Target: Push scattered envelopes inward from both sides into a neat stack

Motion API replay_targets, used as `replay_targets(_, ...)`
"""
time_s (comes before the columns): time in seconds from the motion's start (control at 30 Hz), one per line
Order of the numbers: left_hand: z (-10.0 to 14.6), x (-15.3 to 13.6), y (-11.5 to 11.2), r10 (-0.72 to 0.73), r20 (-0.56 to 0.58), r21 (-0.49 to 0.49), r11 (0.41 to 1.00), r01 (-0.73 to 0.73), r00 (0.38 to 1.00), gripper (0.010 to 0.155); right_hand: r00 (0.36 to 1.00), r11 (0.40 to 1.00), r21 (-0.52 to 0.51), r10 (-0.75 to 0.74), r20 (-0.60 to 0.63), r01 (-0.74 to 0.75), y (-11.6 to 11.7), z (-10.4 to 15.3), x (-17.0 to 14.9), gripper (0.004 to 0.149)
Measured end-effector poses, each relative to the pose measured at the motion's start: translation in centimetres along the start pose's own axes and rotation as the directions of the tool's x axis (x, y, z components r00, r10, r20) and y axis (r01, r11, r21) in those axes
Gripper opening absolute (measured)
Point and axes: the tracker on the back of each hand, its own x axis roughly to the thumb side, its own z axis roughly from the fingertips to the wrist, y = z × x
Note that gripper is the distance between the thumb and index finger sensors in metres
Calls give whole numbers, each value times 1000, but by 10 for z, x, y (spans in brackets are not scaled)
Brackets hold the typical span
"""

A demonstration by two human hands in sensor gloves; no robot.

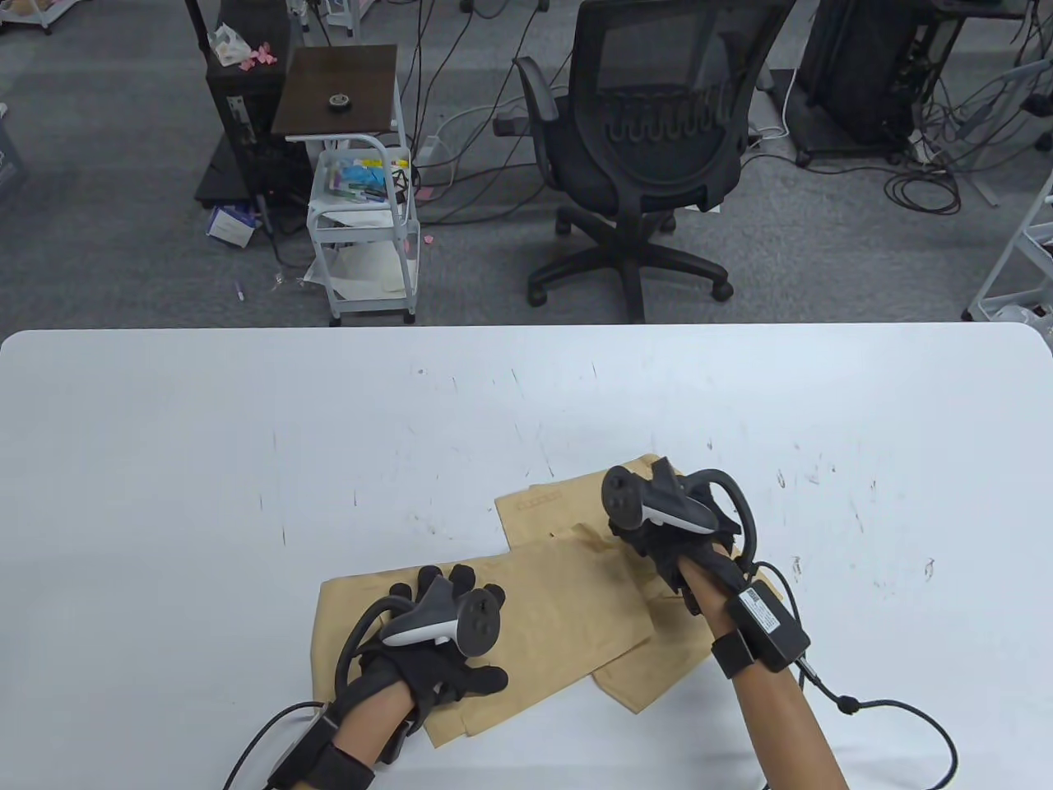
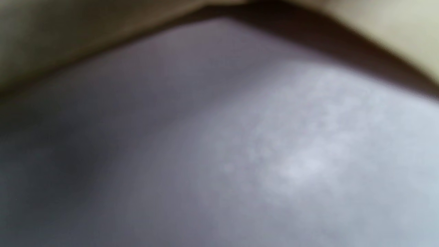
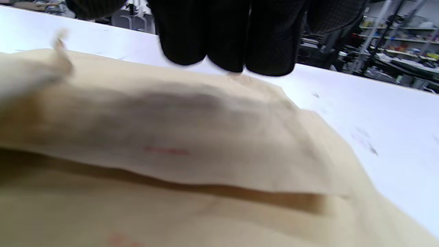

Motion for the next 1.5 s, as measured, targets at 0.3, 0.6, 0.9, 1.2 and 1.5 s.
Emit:
replay_targets(0.3, -5, -5, 3, 15, 15, 58, 998, -16, 1000, 94, 970, 972, 231, -88, 229, 33, 4, 47, -8, 66)
replay_targets(0.6, -7, -34, 14, 94, -18, 118, 989, -91, 995, 84, 946, 936, 301, 85, 312, -183, 48, 90, -37, 87)
replay_targets(0.9, -11, -39, 23, 131, -60, 169, 978, -120, 990, 73, 903, 953, 241, 67, 425, -184, 45, 94, -1, 80)
replay_targets(1.2, -2, -74, 13, 184, -158, 153, 975, -160, 970, 73, 951, 970, 236, -14, 309, -62, 51, 89, -5, 95)
replay_targets(1.5, -2, -94, 10, 234, -253, 162, 967, -197, 939, 72, 913, 941, 332, -78, 401, -66, 54, 90, 0, 82)
